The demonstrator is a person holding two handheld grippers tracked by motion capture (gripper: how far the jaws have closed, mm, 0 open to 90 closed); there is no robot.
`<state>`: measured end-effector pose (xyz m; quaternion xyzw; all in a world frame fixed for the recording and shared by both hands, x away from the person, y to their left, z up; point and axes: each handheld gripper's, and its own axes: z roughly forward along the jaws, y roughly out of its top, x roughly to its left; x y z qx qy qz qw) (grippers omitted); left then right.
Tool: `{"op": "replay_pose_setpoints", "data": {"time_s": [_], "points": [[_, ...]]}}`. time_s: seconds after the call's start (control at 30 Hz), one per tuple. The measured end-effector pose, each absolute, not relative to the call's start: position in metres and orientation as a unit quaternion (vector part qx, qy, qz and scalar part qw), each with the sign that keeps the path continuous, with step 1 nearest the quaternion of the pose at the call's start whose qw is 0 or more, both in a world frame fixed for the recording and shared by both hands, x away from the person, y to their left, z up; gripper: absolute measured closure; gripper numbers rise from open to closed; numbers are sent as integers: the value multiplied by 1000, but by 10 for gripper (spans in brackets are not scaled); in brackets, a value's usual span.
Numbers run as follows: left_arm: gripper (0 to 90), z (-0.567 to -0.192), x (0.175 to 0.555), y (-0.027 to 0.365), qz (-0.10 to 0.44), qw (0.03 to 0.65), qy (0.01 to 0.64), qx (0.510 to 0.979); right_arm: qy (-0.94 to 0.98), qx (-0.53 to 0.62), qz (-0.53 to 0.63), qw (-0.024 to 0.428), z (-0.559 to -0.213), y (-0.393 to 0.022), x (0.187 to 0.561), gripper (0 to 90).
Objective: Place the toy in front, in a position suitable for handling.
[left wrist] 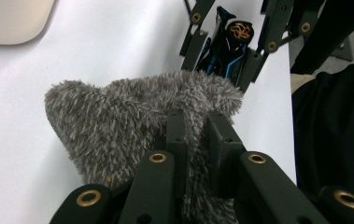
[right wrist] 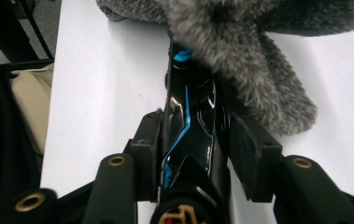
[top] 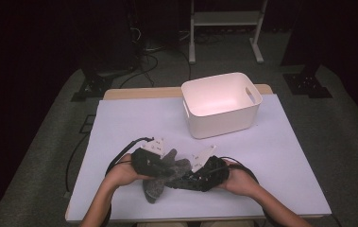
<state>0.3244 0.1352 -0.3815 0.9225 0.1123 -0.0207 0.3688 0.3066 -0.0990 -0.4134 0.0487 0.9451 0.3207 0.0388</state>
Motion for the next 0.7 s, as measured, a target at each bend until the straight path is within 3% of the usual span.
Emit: {"op": "replay_pose_setpoints", "data": {"time_s": [0.33, 0.7], "points": [[805, -392, 325, 152, -25, 363, 135, 921, 945, 58, 321, 32, -410, -135, 304, 590], [801, -408, 317, 135, -45, 376, 118, 918, 950, 67, 303, 36, -408, -152, 300, 590]]}}
